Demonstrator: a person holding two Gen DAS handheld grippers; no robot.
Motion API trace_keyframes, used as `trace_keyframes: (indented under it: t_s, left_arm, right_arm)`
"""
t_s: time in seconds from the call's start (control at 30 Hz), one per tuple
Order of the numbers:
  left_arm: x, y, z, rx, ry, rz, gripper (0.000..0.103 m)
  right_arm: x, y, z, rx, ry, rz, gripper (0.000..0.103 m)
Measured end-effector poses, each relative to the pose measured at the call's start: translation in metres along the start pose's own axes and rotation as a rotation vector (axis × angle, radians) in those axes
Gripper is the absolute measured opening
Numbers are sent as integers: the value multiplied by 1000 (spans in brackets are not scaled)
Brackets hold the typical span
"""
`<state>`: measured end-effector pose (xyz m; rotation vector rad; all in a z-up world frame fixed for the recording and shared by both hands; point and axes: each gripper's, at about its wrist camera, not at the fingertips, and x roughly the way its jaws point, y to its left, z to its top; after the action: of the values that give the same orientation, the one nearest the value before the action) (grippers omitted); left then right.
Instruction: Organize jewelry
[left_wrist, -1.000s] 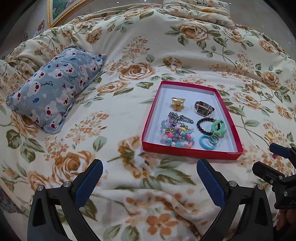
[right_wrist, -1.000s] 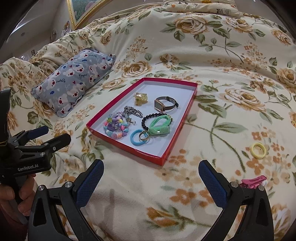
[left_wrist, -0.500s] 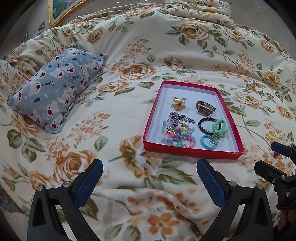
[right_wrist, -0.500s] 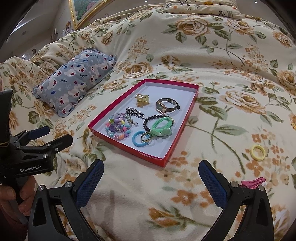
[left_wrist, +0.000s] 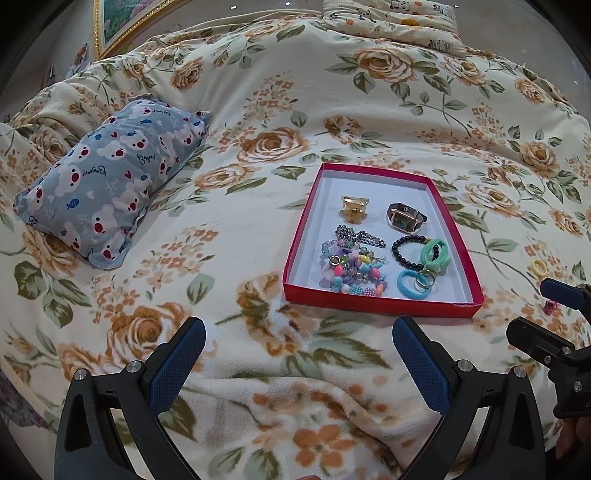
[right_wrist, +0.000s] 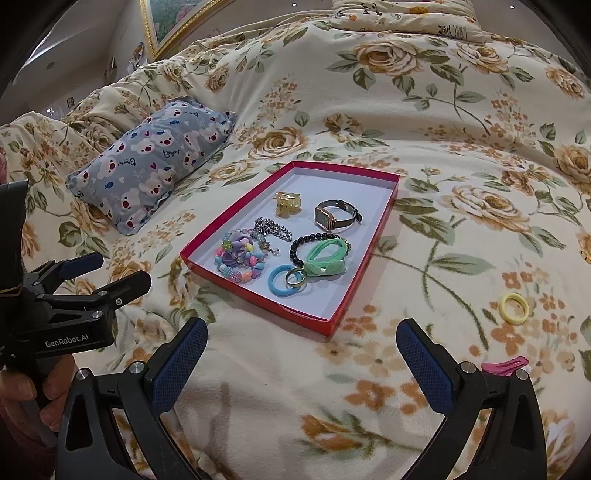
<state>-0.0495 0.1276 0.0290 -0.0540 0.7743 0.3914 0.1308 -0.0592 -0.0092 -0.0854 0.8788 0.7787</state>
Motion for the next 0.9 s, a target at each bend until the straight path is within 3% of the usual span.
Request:
trace_keyframes:
  t_s: [0.9]
  left_arm:
    - [-3, 0, -2, 0, -7, -7, 102]
  right_arm:
    - [-2, 5, 1, -6, -2, 8, 103]
